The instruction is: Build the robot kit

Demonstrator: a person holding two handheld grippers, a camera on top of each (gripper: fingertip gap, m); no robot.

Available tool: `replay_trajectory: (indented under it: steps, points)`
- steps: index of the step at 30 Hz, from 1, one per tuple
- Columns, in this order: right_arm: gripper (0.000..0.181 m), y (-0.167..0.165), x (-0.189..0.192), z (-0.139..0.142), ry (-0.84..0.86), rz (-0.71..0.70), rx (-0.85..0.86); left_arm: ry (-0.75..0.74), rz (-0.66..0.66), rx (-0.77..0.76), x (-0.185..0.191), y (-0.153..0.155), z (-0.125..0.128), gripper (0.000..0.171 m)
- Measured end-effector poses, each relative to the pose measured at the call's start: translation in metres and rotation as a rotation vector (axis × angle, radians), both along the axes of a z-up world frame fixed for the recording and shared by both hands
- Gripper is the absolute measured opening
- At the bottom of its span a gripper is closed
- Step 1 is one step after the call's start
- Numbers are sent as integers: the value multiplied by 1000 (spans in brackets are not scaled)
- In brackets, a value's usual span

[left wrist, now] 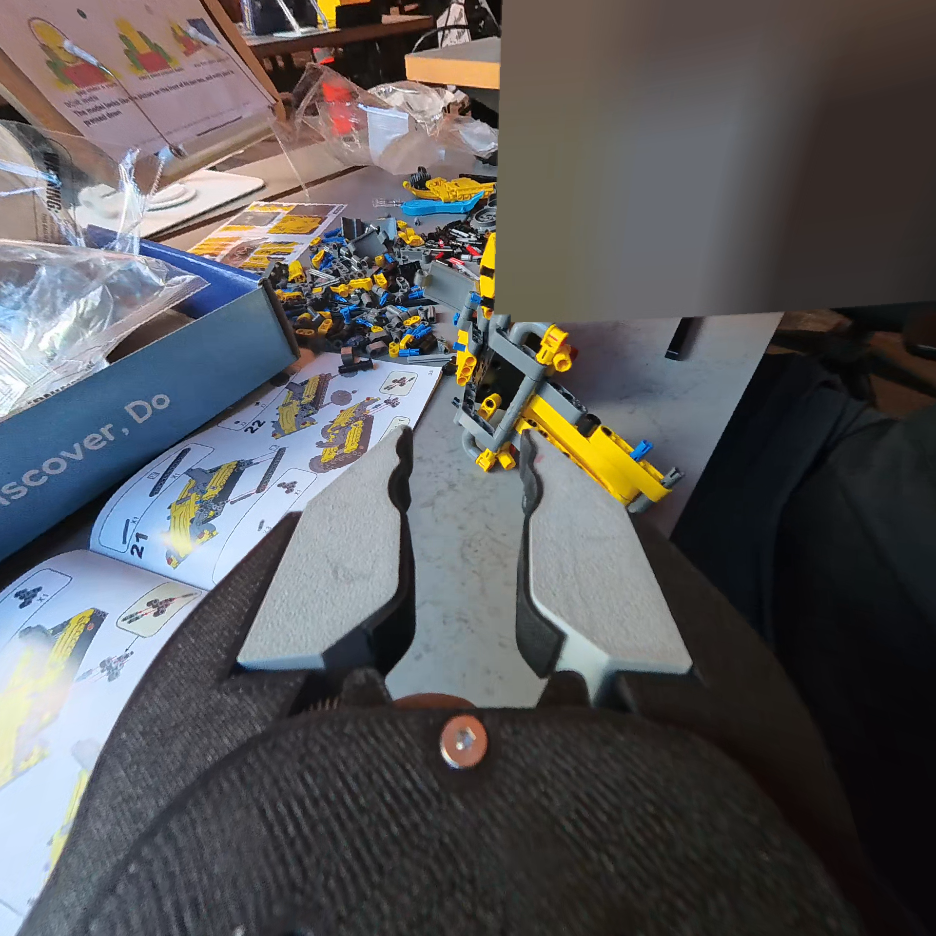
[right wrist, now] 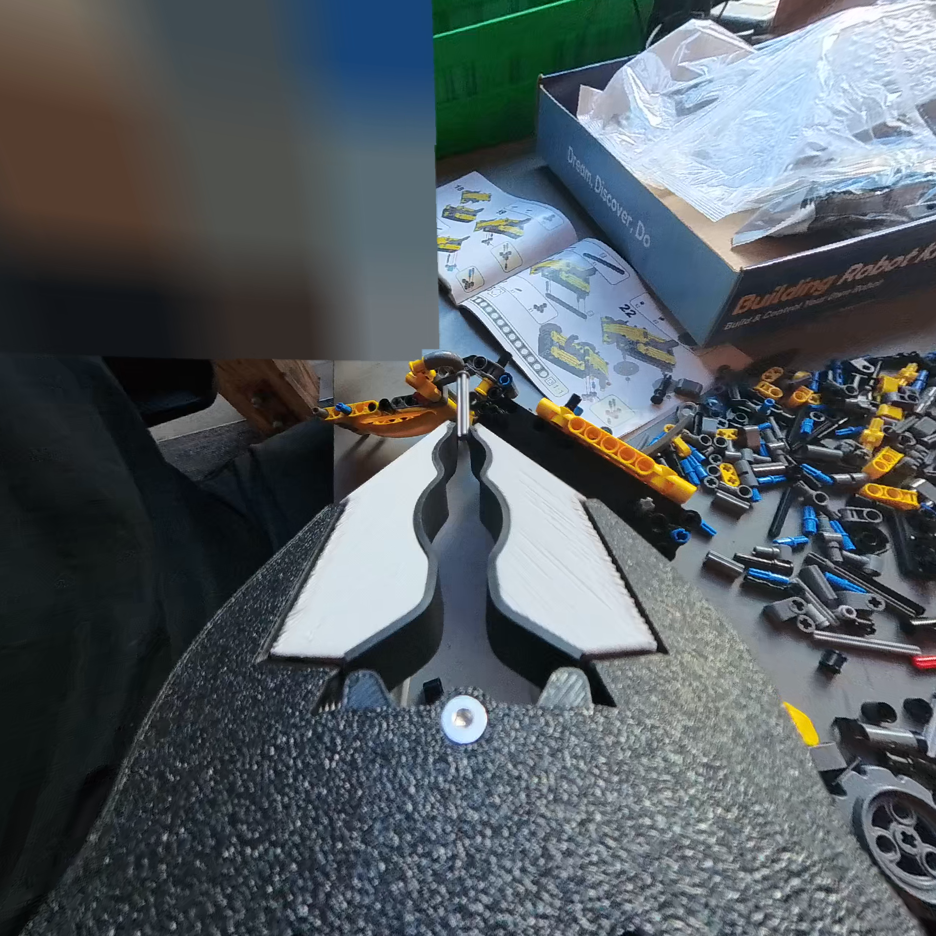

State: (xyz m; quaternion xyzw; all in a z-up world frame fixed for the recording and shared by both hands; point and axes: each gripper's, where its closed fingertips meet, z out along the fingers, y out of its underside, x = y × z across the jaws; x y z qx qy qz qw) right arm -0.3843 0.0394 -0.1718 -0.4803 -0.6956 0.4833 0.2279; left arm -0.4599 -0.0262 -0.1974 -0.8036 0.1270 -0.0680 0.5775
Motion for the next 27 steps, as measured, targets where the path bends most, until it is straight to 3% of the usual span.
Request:
replay_trajectory:
  steps: [12,20,27]
  points:
    - [4,-22,5,0,-38,79,-96,120,-63,42,19,1,0,32]
    - [3,-34,12,5,-37,100,-179,368,-66,116,43,7,27,30]
    - [4,-35,21,-2,-99,102,-301,589,-124,133,73,19,29,24]
